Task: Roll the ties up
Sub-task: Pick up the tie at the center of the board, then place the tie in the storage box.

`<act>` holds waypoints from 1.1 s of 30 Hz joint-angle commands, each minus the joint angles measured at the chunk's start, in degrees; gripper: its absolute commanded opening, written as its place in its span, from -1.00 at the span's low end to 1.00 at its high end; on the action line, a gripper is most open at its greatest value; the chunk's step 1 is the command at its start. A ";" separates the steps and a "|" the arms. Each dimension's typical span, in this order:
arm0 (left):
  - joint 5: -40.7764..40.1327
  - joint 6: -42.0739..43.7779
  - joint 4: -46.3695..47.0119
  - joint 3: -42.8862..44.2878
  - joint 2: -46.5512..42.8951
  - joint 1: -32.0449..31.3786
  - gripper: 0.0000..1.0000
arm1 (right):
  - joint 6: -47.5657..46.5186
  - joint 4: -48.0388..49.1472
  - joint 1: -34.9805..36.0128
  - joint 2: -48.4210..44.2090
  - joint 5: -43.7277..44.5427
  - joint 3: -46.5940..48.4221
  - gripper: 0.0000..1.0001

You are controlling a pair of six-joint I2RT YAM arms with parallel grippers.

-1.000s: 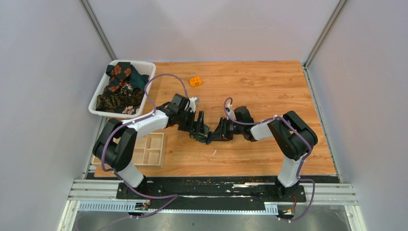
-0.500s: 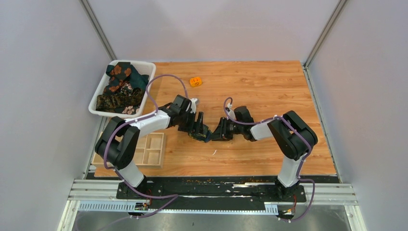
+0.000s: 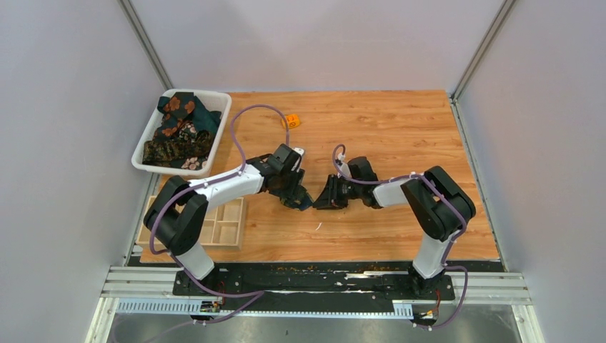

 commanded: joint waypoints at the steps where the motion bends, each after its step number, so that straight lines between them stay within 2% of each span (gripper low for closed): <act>1: -12.46 1.17 -10.02 4.57 -1.10 -1.64 -0.06 | -4.70 -6.15 -1.00 -4.78 3.30 1.13 -0.53; 11: -24.23 1.16 -22.77 7.94 -5.98 -2.00 -0.08 | -7.08 -8.67 -2.71 -7.25 4.56 -0.04 -0.53; 25: -34.47 -3.58 -34.54 5.41 -14.29 -1.95 -0.06 | -7.85 -8.63 -3.93 -6.29 4.27 -0.40 -0.54; 33: -36.89 -6.14 -39.11 3.73 -19.05 -1.49 -0.02 | -8.22 -8.72 -4.29 -6.21 4.19 -0.76 -0.54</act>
